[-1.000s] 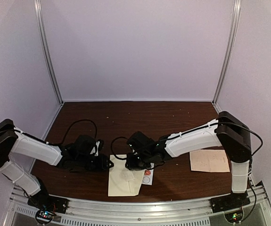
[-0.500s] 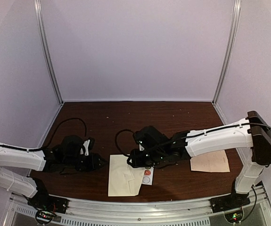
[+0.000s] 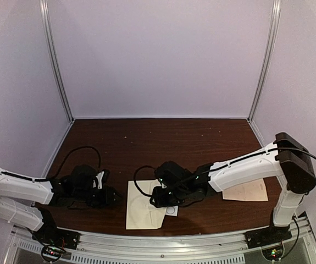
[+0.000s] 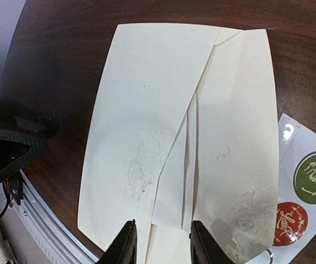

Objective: Place the letter into the envelope and seal it

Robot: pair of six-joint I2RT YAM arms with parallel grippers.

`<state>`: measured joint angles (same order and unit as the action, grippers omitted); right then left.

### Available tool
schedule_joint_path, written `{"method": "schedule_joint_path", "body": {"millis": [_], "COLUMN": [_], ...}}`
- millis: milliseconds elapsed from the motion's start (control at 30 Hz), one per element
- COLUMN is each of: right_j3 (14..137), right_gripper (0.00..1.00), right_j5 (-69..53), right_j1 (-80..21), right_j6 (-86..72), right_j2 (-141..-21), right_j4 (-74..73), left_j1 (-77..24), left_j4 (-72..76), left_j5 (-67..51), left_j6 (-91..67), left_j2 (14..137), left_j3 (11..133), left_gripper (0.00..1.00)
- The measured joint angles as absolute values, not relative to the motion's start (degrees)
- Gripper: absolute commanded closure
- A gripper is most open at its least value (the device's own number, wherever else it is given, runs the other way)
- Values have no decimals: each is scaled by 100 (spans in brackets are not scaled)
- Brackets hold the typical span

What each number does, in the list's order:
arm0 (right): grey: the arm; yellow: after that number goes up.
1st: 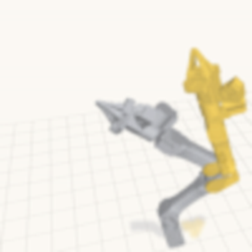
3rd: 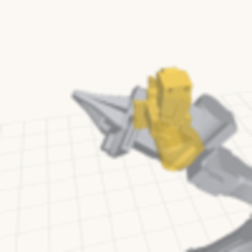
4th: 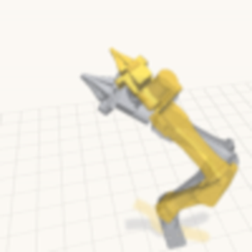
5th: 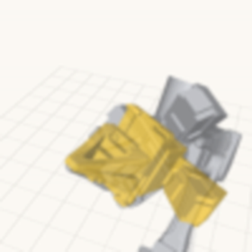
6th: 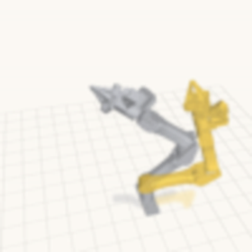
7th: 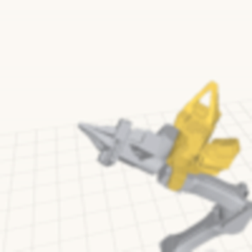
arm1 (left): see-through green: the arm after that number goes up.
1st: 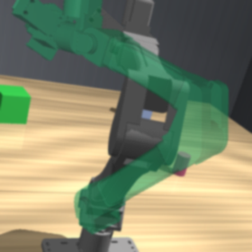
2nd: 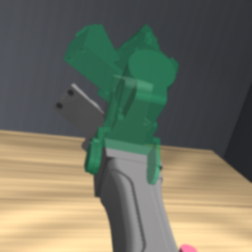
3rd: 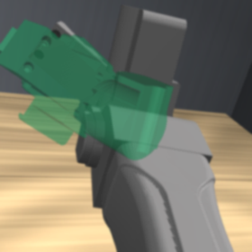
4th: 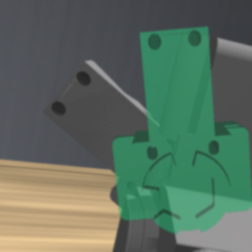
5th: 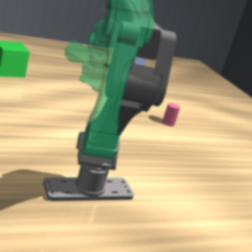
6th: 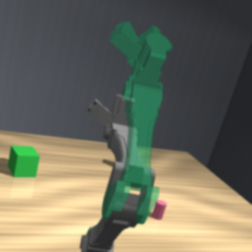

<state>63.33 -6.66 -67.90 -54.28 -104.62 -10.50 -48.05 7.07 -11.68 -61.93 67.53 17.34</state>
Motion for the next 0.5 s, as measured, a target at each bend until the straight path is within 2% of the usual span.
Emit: {"method": "schedule_joint_path", "body": {"millis": [500], "right_j3": [6333], "right_gripper": [67], "right_j5": [-779], "right_j1": [-6790], "right_j6": [-5430], "right_j2": [-10785], "right_j4": [-1035], "left_j1": [-4974], "left_j4": [1275], "left_j5": [-1479], "left_j6": [-6296], "left_j2": [7277], "left_j3": [1625], "left_gripper": [72]}}
